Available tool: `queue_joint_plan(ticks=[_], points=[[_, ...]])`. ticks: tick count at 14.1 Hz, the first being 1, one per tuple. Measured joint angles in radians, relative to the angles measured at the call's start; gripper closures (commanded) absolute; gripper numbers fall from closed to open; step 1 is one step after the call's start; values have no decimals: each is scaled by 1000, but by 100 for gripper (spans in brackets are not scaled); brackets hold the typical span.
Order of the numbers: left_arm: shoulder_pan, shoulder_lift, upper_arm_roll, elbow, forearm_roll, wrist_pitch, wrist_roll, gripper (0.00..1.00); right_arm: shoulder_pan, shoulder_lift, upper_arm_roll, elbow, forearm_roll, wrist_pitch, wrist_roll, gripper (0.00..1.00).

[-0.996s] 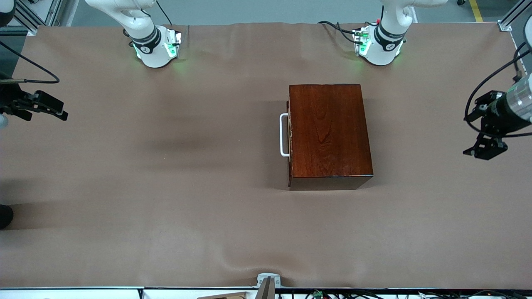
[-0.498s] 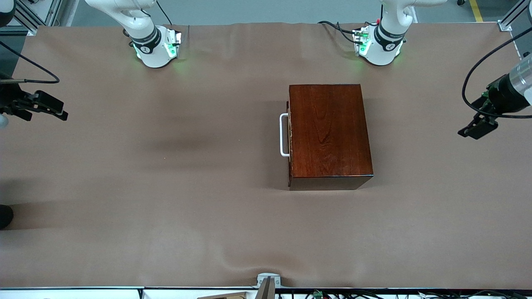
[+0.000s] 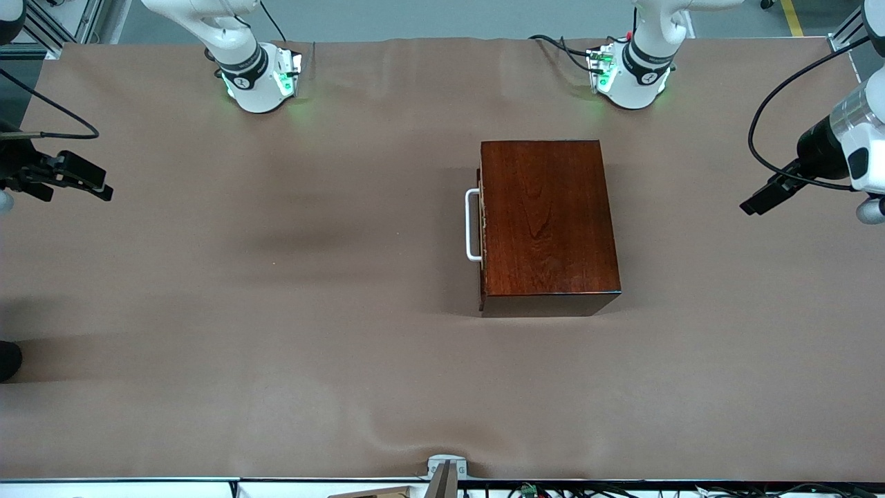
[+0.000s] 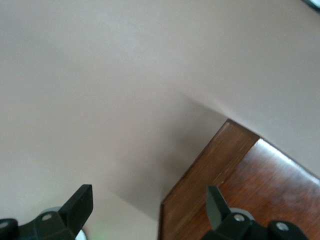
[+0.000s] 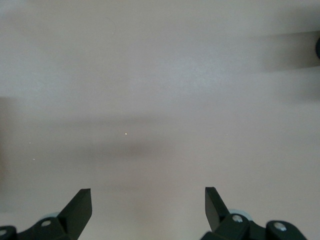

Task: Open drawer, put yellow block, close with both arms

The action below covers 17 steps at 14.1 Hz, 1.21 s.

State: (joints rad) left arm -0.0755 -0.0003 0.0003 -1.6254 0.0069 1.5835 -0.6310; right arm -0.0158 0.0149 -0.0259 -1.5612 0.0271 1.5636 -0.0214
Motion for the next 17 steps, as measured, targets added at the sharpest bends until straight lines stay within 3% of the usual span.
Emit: queue_joint_plan(ticks=[9,17], points=[[10,-11,0,1,0,-34,370,0,0,0,1,0,0,5,-1,0],[10,-15,-21,36,0,-33,550,0,0,0,1,0,0,6,-1,0]])
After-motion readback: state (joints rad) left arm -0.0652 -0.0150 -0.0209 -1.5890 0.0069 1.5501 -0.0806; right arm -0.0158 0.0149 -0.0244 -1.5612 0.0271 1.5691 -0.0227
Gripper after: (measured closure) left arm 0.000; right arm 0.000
